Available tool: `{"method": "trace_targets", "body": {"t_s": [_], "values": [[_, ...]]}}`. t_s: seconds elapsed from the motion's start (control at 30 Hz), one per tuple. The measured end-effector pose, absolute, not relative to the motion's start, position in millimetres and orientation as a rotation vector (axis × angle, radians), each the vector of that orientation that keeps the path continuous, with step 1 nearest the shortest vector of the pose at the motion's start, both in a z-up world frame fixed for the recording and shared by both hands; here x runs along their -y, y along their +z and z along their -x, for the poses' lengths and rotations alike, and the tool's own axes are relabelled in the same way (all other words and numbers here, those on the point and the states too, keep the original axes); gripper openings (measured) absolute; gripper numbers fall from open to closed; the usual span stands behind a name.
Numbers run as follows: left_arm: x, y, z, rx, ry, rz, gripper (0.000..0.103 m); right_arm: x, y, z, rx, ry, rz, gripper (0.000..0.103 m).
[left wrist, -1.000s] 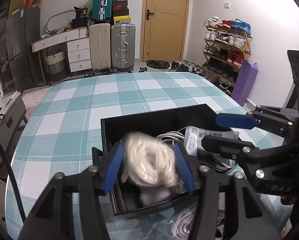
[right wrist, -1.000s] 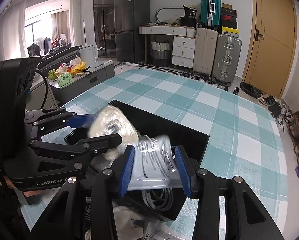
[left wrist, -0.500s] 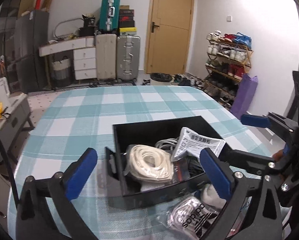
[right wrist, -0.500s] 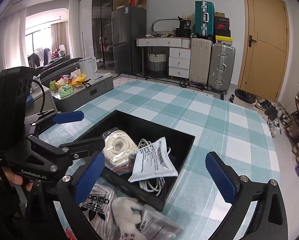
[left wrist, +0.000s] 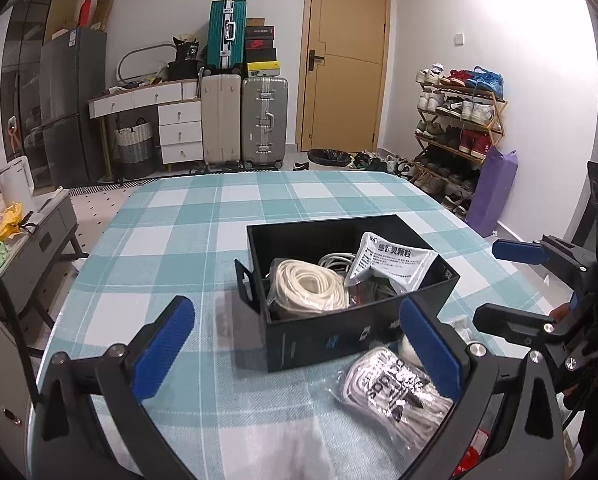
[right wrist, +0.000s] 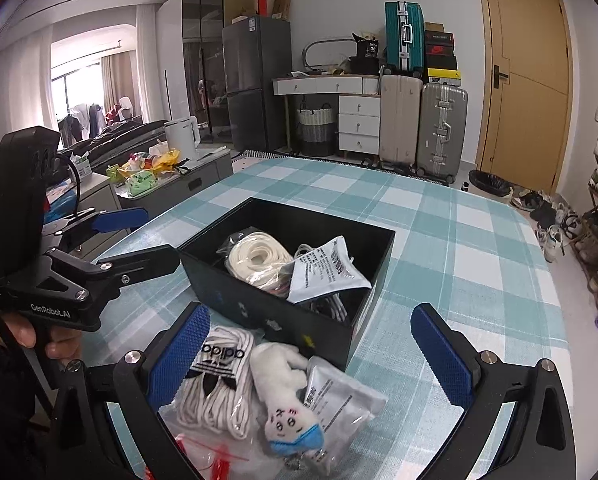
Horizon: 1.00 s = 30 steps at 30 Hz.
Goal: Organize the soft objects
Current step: 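Move the open right tool down to the white plush toy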
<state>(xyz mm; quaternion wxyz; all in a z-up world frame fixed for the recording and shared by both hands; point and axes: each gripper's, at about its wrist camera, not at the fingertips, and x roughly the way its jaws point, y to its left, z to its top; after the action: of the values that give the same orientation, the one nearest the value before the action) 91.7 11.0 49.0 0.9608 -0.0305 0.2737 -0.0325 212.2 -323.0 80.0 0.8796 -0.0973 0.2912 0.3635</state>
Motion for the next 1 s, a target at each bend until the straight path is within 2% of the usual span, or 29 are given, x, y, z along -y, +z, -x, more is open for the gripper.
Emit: {"method": "trace_targets", "body": {"t_s": [0.47, 1.0], "values": [[0.7, 35.9, -63.5, -0.573, -0.059, 0.043, 0.103, 334.0, 82.2, -190.6, -0.616, 0.75, 0.222, 0.102], [5.4, 8.5, -66.7, -0.646, -0.067, 0.042, 0.103, 344.7, 56.3, -205.8, -0.726, 0.677, 0.304, 0.102]]}}
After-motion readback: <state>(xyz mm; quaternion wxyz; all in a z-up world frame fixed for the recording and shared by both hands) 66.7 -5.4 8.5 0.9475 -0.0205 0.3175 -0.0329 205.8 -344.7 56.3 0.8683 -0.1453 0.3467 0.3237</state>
